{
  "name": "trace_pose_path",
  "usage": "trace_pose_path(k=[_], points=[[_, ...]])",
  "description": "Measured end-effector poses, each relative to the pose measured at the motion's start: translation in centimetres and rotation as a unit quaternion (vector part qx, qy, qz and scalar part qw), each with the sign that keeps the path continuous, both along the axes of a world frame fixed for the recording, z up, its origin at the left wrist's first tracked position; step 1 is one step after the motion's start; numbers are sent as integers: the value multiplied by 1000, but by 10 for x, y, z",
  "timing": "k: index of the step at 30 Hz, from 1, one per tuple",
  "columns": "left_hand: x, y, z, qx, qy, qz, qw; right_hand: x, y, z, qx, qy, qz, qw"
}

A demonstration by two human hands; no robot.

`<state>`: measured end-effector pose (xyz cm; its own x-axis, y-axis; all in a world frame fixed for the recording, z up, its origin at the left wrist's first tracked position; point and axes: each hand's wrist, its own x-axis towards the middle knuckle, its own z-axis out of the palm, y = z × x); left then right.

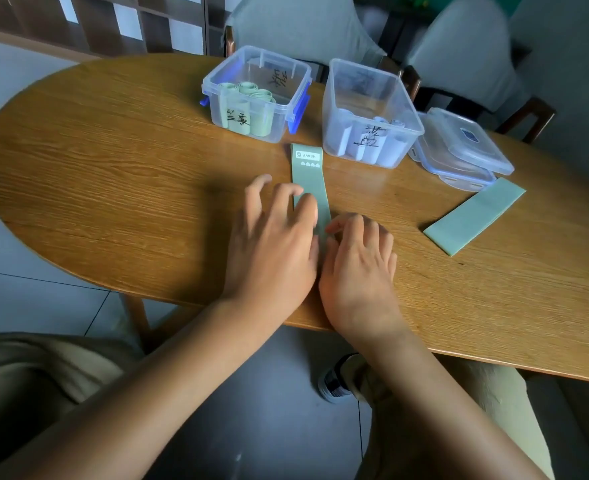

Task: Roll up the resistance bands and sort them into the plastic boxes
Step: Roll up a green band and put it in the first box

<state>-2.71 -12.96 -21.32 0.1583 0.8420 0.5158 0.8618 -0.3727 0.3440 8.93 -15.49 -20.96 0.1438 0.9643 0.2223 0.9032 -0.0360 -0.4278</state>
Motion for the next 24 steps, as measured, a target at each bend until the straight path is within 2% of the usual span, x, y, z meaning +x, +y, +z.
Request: trace_pose_path(k=[7, 14, 17, 24], points=[[-4, 28, -1, -2, -40, -4, 999, -4, 29, 0, 4, 21, -11, 1000], [-34, 44, 20, -30, -236, 1, 971, -5, 54, -1, 22, 43, -46, 998], [-33, 37, 22, -59, -253, -4, 966, -8, 66, 2, 14, 43, -65, 997], [-26, 23, 11, -110, -225, -39, 968, -12, 90, 12, 0, 21, -82, 996]])
